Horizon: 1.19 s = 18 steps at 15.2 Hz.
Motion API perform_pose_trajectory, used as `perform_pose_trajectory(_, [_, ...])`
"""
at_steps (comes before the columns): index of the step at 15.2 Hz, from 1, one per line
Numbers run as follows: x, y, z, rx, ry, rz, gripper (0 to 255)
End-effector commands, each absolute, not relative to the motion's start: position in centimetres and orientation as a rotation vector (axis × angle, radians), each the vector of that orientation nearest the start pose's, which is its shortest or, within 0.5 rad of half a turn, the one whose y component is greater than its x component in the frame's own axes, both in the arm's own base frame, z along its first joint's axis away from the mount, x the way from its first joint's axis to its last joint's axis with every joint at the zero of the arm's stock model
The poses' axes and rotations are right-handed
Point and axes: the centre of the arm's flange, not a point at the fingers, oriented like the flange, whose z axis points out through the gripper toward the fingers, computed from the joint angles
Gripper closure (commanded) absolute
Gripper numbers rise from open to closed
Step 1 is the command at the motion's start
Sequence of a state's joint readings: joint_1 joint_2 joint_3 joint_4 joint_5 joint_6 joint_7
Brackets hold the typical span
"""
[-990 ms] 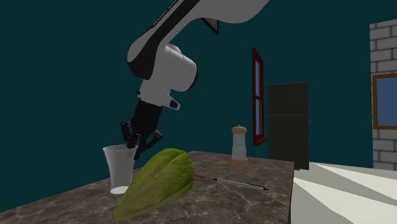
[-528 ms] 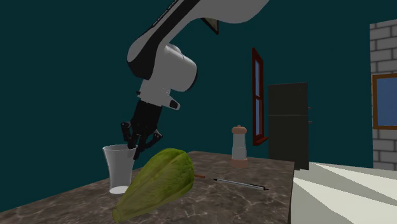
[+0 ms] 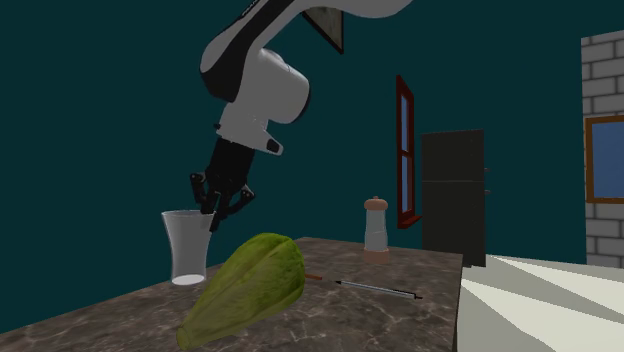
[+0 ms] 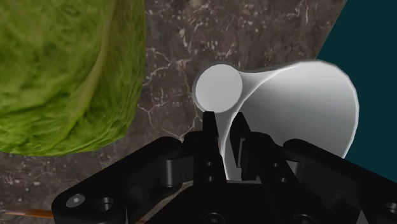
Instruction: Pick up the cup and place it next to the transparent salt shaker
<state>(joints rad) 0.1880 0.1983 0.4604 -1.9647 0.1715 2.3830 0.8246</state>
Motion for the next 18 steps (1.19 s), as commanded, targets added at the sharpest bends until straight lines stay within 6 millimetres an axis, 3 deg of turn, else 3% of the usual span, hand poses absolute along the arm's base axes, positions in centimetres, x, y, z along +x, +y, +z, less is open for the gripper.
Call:
perform_pose_trajectory(1, [49.6, 36.4, 41.9, -2.788, 0.429, -0.039, 255])
perform_pose_trajectory(18, [49.6, 36.4, 50.9, -2.788, 0.429, -0.039, 255])
